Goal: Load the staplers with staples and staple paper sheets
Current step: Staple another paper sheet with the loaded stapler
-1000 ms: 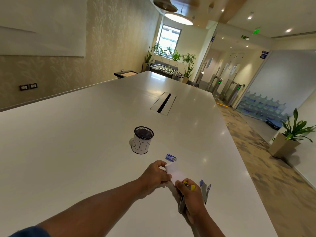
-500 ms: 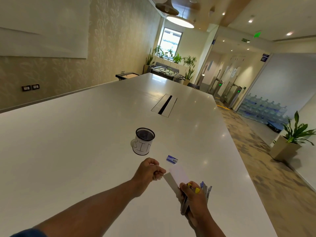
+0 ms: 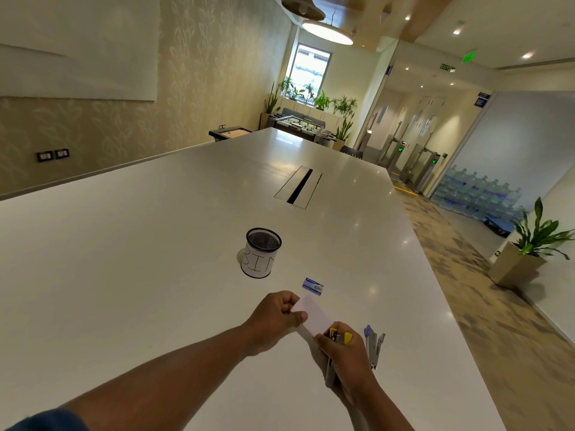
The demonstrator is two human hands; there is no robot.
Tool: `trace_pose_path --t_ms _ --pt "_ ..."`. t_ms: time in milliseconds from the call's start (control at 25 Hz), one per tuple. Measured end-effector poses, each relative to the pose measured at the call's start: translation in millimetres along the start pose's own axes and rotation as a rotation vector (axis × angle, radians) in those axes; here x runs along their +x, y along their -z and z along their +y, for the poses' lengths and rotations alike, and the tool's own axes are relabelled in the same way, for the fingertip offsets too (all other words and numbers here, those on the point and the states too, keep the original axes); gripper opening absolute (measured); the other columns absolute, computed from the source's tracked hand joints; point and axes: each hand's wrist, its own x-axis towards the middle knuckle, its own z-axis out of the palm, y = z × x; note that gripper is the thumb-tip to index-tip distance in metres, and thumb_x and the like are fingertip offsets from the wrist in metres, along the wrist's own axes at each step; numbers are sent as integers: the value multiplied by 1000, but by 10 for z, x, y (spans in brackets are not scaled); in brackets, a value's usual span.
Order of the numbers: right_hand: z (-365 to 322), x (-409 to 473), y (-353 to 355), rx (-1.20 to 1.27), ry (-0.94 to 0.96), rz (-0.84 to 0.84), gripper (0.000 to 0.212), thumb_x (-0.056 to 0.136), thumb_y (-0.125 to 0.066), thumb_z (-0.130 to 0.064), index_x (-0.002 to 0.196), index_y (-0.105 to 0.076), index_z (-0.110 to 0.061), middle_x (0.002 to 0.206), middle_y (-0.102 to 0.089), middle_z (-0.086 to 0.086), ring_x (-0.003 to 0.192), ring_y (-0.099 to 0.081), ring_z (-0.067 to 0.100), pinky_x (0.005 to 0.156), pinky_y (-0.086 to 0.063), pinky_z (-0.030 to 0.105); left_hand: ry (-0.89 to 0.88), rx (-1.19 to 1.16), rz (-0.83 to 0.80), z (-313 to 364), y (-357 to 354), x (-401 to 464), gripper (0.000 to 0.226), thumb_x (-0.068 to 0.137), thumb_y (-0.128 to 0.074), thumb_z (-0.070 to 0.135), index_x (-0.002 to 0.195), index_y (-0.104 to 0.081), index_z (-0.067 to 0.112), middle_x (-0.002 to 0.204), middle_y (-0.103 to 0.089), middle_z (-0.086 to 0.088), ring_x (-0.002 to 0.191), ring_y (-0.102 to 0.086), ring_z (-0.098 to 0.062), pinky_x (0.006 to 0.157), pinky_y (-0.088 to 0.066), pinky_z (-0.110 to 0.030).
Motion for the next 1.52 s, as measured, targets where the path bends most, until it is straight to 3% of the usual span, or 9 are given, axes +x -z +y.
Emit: trace_pose_path --t_ms 160,360,640,800,920,1080,1320,1440,1520 --pt "11 -9 -14 31 7 23 2 89 -66 3 87 -67 4 73 -64 20 65 -57 21 59 -51 26 2 -30 40 21 -29 -24 9 91 -71 1 98 -66 4 94 -76 -19 86 -70 -25 85 -56 -42" --pt "92 22 -23 -4 14 60 13 89 -68 -2 89 -74 -14 86 -74 12 79 -66 28 75 -55 38 -14 18 48 4 -58 -54 13 93 -68 1 106 -66 3 100 -77 -17 90 -72 -23 85 -58 -36" --pt "56 -35 -35 213 -47 135 4 95 -63 -5 93 -66 -5 86 -71 20 73 -63 25 63 -54 32 -70 118 91 0 -45 -98 28 95 -55 -7 97 -67 18 102 -74 -8 97 -69 -24 86 -57 -32" --pt "0 -42 -59 273 -41 85 24 102 -58 -23 98 -63 0 78 -68 23 60 -57 27 53 -47 32 -54 236 163 10 -49 -87 43 94 -41 -15 87 -72 15 99 -74 1 94 -67 -13 82 -54 -25" --pt "4 -35 -67 235 7 43 35 96 -63 -35 98 -64 -1 80 -70 26 62 -59 30 57 -48 37 -64 167 146 20 -51 -82 40 94 -44 -15 84 -71 12 88 -76 0 81 -68 -13 71 -53 -24" --pt "22 -19 -57 259 17 74 30 97 -62 -26 99 -60 4 74 -65 24 57 -54 27 50 -45 32 -17 -29 166 69 4 -69 39 92 -44 -17 87 -69 12 88 -69 -8 84 -62 -21 67 -51 -25" --pt "-3 10 -81 201 -13 42 35 101 -55 -36 98 -61 -2 75 -64 31 55 -56 28 48 -44 29 46 -62 142 110 29 -81 23 84 -49 18 86 -72 14 82 -61 -9 77 -53 -22 67 -42 -31" --pt "-9 -2 -62 187 -11 25 28 105 -49 -32 103 -60 -6 70 -65 22 52 -54 24 46 -41 27 27 1 84 66 31 -95 16 86 -64 5 100 -65 13 76 -61 -11 65 -51 -21 56 -41 -30" --pt "14 -28 -77 226 9 29 24 105 -46 -30 110 -56 -9 70 -63 20 51 -51 24 45 -38 26 24 -8 57 75 26 -112 29 87 -67 -1 111 -60 14 95 -73 -15 78 -69 -25 64 -54 -33"
